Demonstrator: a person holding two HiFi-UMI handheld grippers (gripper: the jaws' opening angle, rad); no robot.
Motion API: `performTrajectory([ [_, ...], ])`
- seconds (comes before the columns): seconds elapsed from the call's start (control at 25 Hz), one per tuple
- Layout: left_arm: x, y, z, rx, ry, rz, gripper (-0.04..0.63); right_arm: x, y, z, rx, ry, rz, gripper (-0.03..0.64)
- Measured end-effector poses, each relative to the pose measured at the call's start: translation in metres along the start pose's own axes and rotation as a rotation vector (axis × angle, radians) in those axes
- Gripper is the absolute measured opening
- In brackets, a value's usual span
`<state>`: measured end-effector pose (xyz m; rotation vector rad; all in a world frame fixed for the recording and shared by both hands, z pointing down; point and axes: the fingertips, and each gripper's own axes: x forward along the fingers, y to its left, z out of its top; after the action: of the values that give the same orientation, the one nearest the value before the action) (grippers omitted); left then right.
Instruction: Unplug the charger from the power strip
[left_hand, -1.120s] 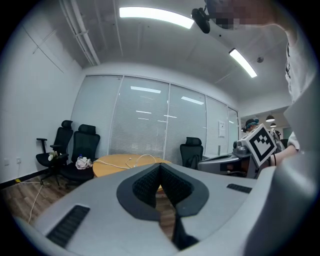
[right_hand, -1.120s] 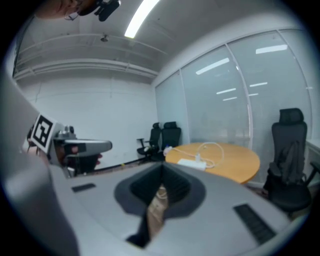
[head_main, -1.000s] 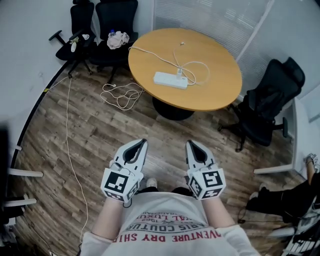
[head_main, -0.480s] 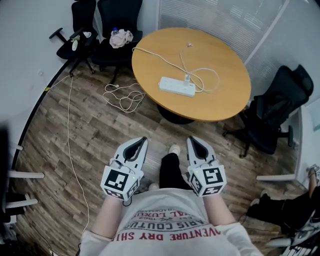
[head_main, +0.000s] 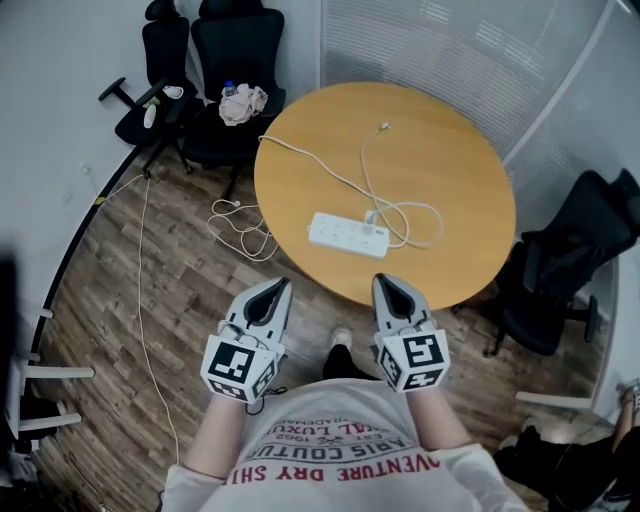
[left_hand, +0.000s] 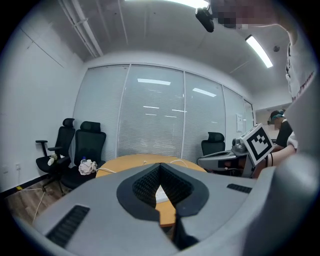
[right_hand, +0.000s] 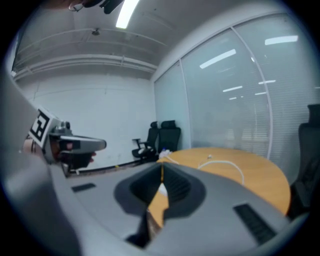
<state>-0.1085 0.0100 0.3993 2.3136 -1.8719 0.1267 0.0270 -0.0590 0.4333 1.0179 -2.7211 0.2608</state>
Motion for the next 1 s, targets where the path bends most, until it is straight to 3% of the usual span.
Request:
performTrajectory([
  [0.28,0.104,0.017,0.011,0.001,0.035,0.007,0.032,0.067,-0.071,0.005,0.01,0.05,0.064,0.029],
  [0.6,0.167,0.034,0.007,-0.001,0.076,-0.057,0.032,0.107,-0.112,-0.013,0.045,0.142,0.027,0.029],
  [0.8,0.2,0.048,-0.019,-0.034,0.146,-0.169,0.032,0.122,-0.115,-0.036,0.07,0.211,-0.041,0.029],
  [1.0,0.227,0.055,-0.045,-0.015,0.248,-0.331,0.032,0.132,-0.12,-0.058,0.141,0.267,-0.165,0.029],
])
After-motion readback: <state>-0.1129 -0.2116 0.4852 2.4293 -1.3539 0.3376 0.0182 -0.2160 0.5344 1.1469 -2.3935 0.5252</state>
